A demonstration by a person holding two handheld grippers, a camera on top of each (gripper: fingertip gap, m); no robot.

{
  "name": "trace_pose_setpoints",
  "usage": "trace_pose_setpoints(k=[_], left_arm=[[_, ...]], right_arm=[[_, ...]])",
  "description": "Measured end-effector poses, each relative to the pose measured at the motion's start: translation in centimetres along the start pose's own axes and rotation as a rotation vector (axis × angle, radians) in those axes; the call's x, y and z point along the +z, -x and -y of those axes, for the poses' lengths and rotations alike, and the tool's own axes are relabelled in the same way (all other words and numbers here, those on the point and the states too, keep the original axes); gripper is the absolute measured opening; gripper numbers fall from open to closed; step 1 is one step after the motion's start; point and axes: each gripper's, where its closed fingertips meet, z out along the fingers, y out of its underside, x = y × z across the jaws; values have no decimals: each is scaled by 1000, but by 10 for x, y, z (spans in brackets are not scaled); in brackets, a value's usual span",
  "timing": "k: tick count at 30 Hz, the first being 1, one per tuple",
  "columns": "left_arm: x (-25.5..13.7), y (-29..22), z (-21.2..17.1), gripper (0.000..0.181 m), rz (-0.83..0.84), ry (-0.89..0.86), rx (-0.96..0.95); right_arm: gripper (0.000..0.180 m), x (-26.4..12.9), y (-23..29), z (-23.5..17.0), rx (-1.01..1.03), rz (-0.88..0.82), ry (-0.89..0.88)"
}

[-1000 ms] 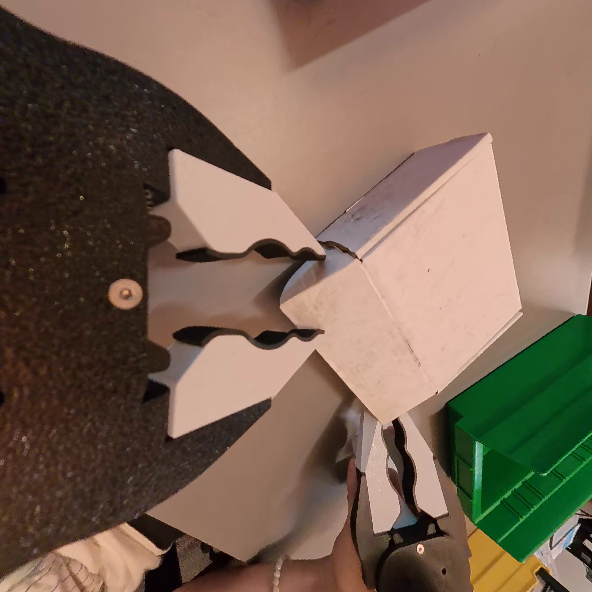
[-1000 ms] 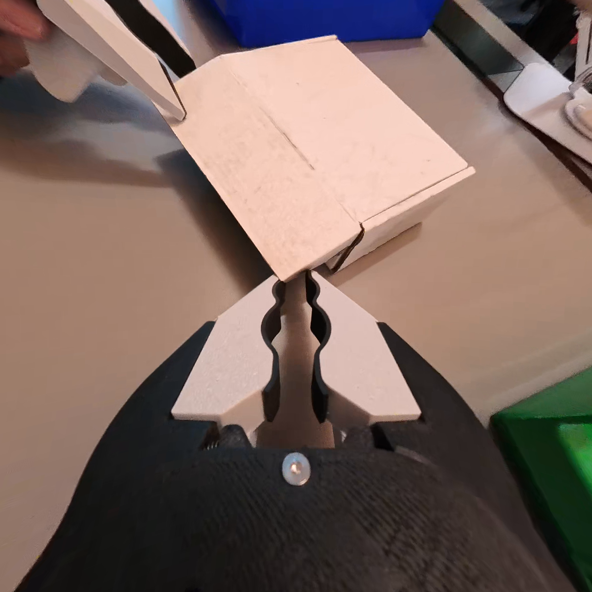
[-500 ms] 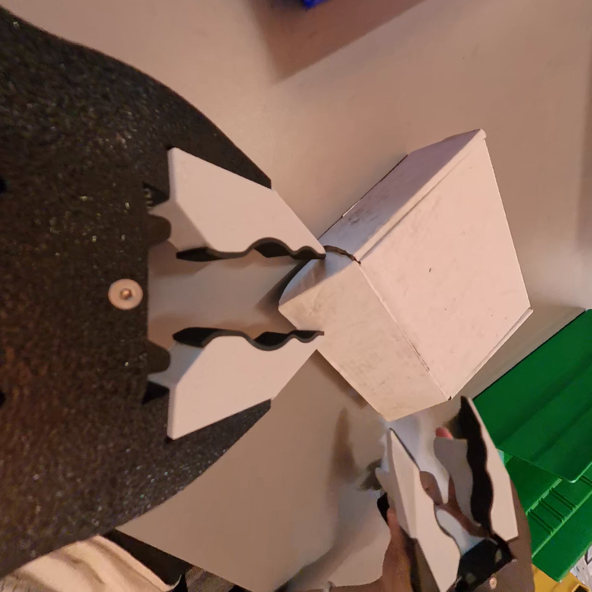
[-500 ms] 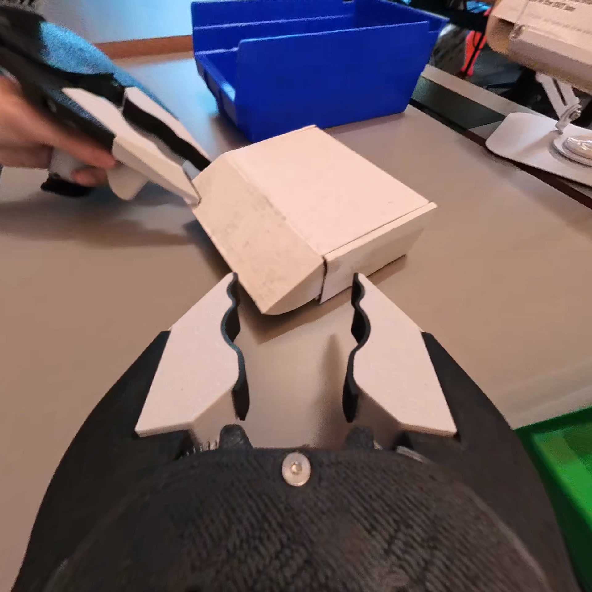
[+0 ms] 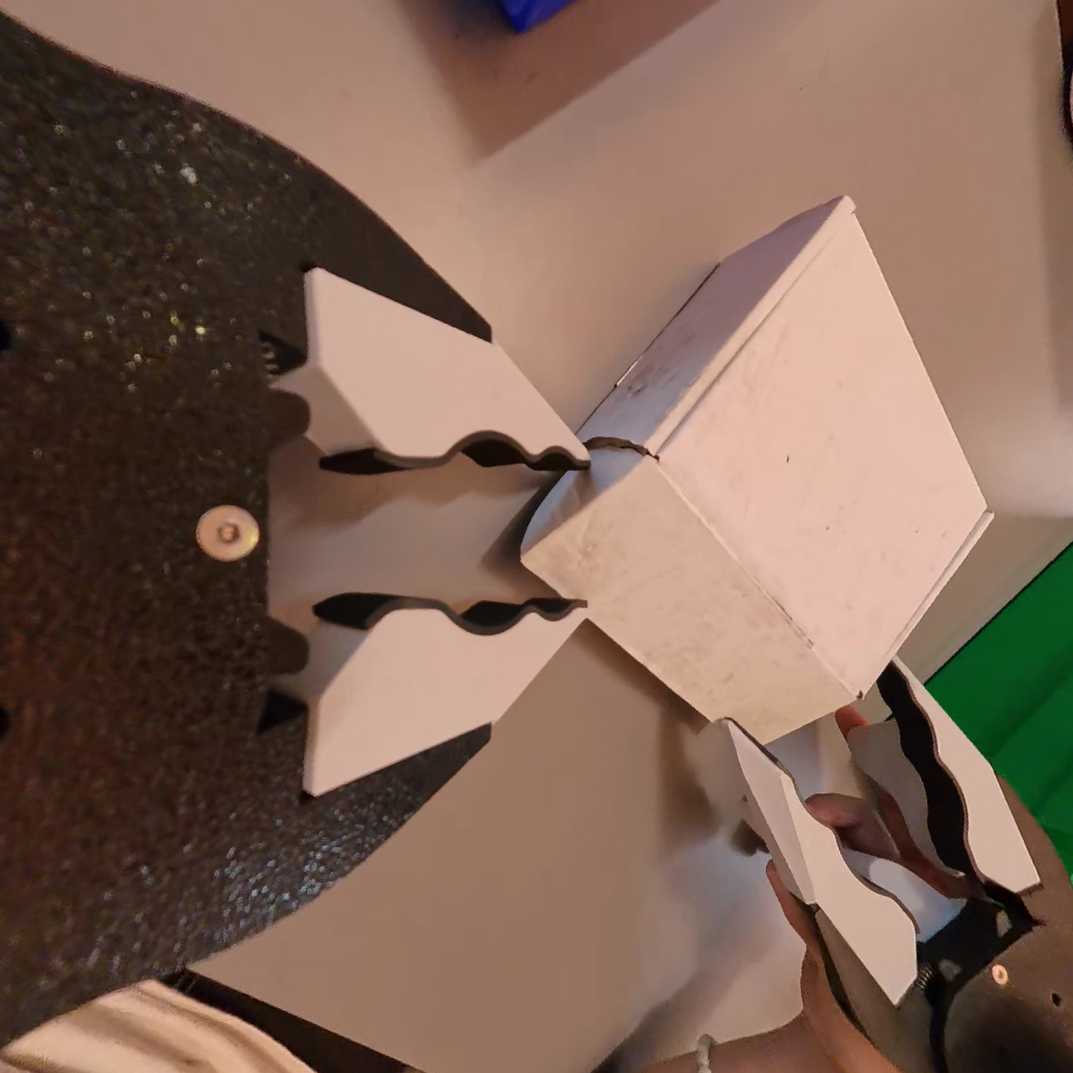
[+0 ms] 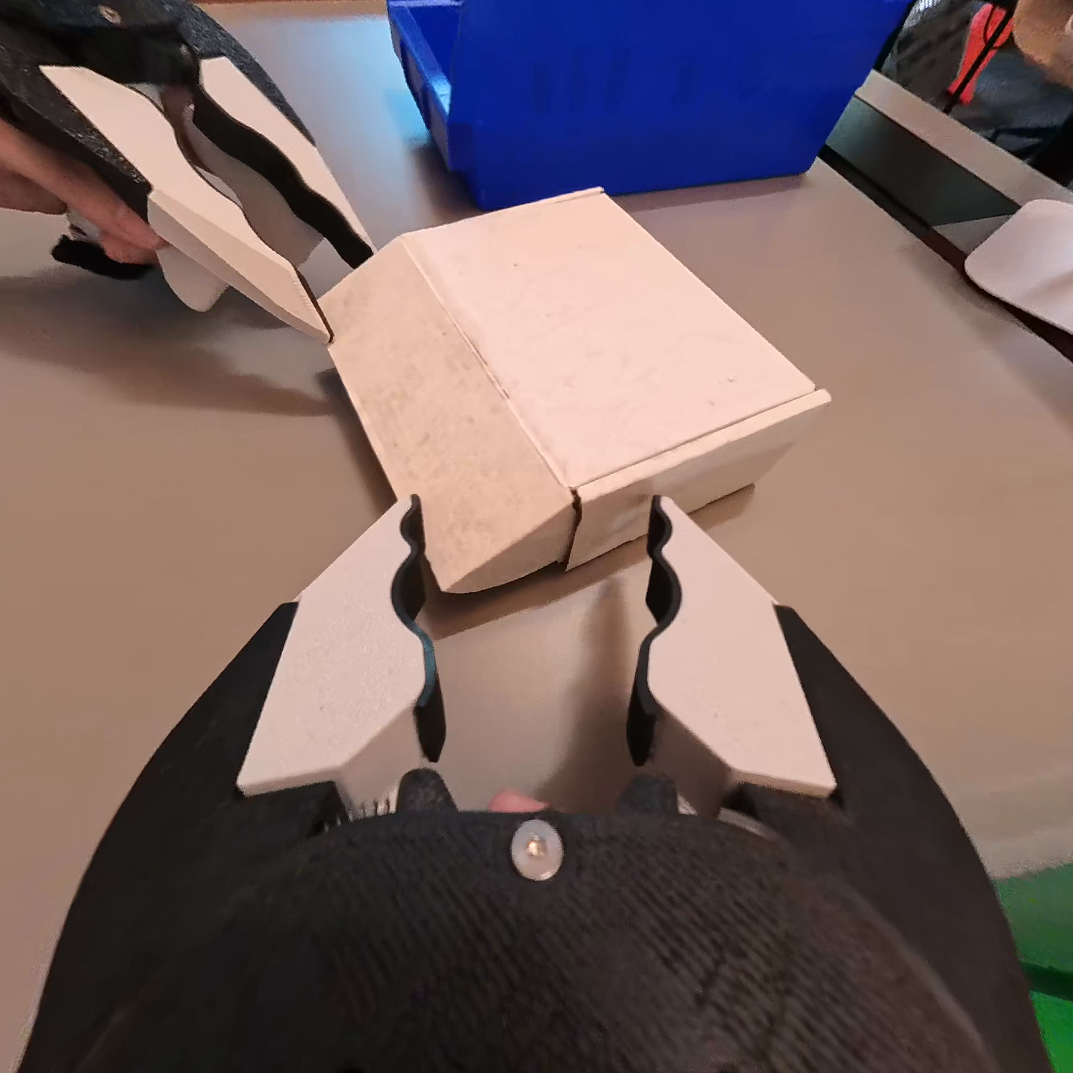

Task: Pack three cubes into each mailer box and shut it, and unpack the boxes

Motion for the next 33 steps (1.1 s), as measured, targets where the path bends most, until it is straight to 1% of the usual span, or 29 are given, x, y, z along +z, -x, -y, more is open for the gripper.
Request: trace_pose_setpoints(k=[1,4,6,9,11,15,17,19,22,27,33], left_arm=[[0,0,0,42,-3,2,15],[-5,7,3,53,13,0,94],[-7,12,6,58,9,-21,167],[-7,14,4,62,-56,10,207],[-3,15,5,65,-100,9,243],[1,15,10,71,-182,0,293],[3,17,11,71,-214,8,308],[4,15,10,77,-266,17,322],[4,19,12,69,-277,-8,369],[8,29,17,49,-228,-44,339],[17,41,19,40,-21,-48,496]], right_arm=[[75,-1,1,1,-17,-2,-6],[76,-4,-1,1,-54,-21,-21],[78,-8,-5,-1,-37,-26,-20],[74,-12,-12,0,16,-27,-39],[67,-12,-10,1,28,3,-43],[73,-7,-10,-2,14,18,-14],[71,-6,-8,-1,7,41,-18],[72,-4,-6,-2,10,64,-3],[73,-2,-4,-2,1,86,4],[67,2,-8,-5,-20,55,28],[56,10,-21,-8,-121,-57,63]])
